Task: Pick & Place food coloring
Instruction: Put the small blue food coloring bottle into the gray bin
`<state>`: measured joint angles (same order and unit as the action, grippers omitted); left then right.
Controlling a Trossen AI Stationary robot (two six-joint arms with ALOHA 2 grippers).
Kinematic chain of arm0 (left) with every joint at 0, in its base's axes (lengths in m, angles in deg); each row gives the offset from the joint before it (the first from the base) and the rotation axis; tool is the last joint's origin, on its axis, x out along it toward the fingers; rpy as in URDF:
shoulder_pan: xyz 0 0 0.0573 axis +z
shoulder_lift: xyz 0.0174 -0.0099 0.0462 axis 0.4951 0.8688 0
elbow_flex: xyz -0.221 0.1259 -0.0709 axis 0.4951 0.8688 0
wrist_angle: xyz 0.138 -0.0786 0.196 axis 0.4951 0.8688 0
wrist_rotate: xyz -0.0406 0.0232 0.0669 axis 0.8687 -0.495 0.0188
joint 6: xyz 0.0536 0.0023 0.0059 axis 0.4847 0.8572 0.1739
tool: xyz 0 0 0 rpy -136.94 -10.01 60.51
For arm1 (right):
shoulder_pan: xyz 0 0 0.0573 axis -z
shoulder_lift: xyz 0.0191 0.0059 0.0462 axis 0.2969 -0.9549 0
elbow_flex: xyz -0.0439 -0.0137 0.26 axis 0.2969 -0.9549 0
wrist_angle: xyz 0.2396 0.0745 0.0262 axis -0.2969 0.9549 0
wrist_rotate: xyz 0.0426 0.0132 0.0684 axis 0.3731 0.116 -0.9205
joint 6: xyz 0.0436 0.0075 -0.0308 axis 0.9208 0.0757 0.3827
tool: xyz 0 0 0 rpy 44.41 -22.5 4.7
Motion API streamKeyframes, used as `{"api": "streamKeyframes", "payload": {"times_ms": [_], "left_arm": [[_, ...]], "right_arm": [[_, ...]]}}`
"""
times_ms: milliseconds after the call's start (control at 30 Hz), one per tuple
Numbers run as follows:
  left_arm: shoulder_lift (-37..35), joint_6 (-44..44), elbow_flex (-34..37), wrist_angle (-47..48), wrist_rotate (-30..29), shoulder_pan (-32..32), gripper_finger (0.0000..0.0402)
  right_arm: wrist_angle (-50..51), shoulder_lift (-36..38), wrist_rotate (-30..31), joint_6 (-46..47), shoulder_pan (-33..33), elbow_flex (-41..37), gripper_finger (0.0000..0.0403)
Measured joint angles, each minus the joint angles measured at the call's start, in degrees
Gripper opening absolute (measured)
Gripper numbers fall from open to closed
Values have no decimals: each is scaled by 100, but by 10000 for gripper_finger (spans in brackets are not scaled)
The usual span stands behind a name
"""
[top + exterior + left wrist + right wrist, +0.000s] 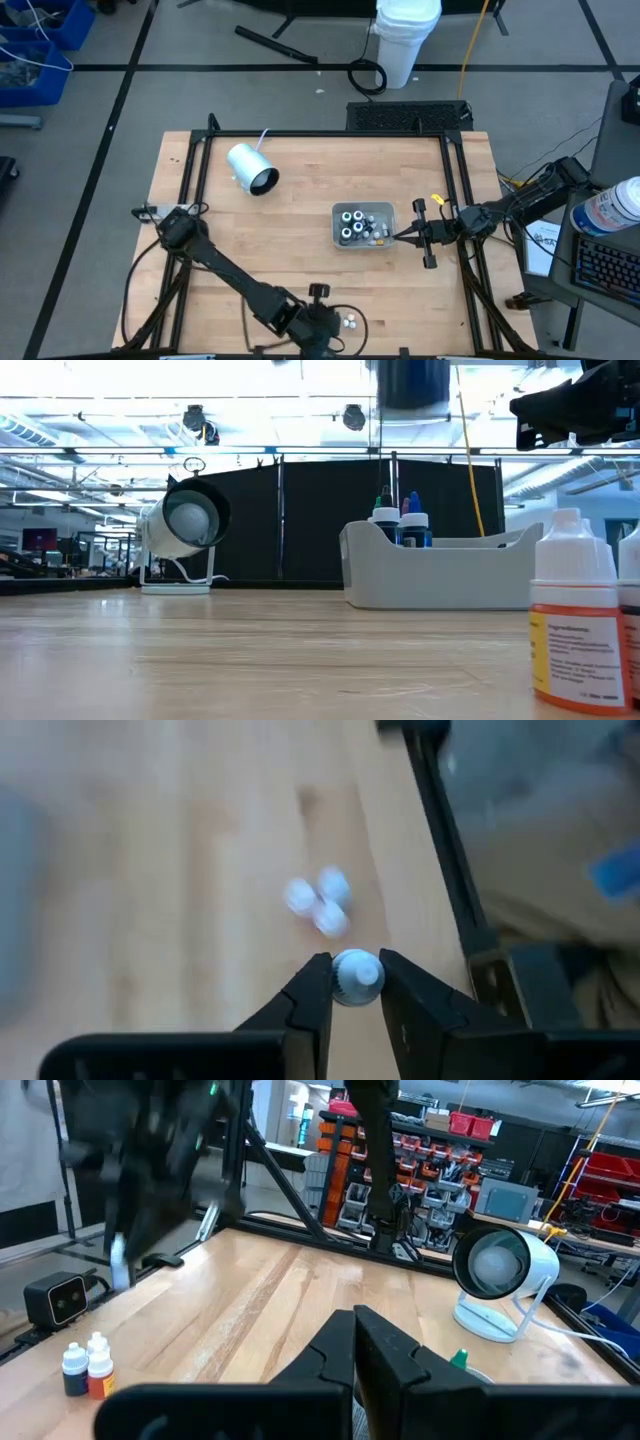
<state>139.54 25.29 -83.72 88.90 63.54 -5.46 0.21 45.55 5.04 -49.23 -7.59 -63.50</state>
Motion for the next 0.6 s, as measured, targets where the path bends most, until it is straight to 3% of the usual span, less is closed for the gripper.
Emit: {"api": "streamKeyframes", "payload": {"times_ms": [233, 600], "left_arm": [[-932, 407, -2, 443, -1138, 152, 74], [-1841, 1648, -2, 841, -1087, 739, 75]], "right_arm": [[25, 1, -2, 0, 2, 0, 4], [76, 0, -15, 304, 1, 0, 4]]}}
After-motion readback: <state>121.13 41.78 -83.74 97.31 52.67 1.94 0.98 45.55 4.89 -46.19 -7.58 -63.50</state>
